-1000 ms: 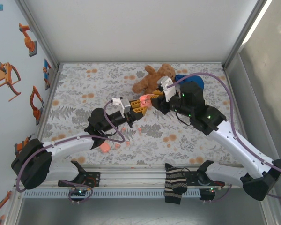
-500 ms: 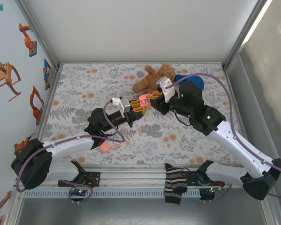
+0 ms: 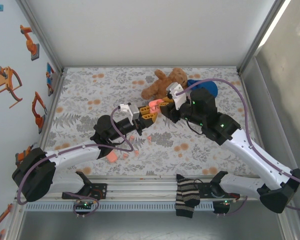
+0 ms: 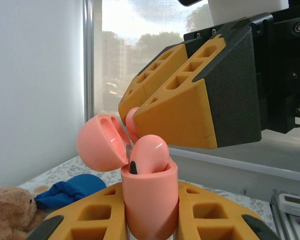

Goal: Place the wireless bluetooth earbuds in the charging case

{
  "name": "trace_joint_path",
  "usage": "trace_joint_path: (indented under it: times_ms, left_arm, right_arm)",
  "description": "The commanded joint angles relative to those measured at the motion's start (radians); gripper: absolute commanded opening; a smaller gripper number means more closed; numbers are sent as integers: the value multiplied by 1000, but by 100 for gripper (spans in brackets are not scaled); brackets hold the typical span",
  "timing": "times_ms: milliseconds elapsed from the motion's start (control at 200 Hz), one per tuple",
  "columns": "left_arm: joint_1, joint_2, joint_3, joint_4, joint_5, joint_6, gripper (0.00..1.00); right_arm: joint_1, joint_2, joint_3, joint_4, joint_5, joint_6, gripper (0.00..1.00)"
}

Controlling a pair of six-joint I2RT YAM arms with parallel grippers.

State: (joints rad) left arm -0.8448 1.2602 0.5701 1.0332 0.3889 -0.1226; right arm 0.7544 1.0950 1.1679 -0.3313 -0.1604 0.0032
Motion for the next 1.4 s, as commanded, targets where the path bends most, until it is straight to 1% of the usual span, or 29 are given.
trace_joint_path:
  times_ms: [0, 245, 331, 676, 972, 1072, 1167, 1232, 1392]
  left_arm:
    - [-6, -2, 28, 61, -7, -9, 0]
    - [-7, 2, 27, 67, -8, -7, 0]
    - [-7, 3, 25, 68, -10, -8, 0]
    - [-5, 16, 16, 97, -12, -16, 0]
    - [-6, 20, 10, 108, -13, -15, 0]
    - [-7, 21, 6, 110, -13, -14, 0]
    - [-7, 20, 4, 110, -15, -13, 0]
    - [-7, 20, 0, 117, -13, -12, 0]
    - [-7, 10, -14, 131, -21, 2, 0]
  right_arm:
    - [9, 4, 3, -4, -40, 21, 27]
    - [9, -1, 6, -4, -50, 42, 28]
    - [10, 3, 11, -2, -53, 47, 32]
    - [10, 3, 42, -3, -59, 62, 37]
    - [10, -1, 92, -18, -31, 76, 40]
    - [10, -2, 116, -21, -22, 92, 46]
    - [10, -1, 142, -29, -20, 109, 54]
    - [9, -2, 162, -41, -2, 122, 58]
    - [9, -17, 179, -65, 48, 138, 72]
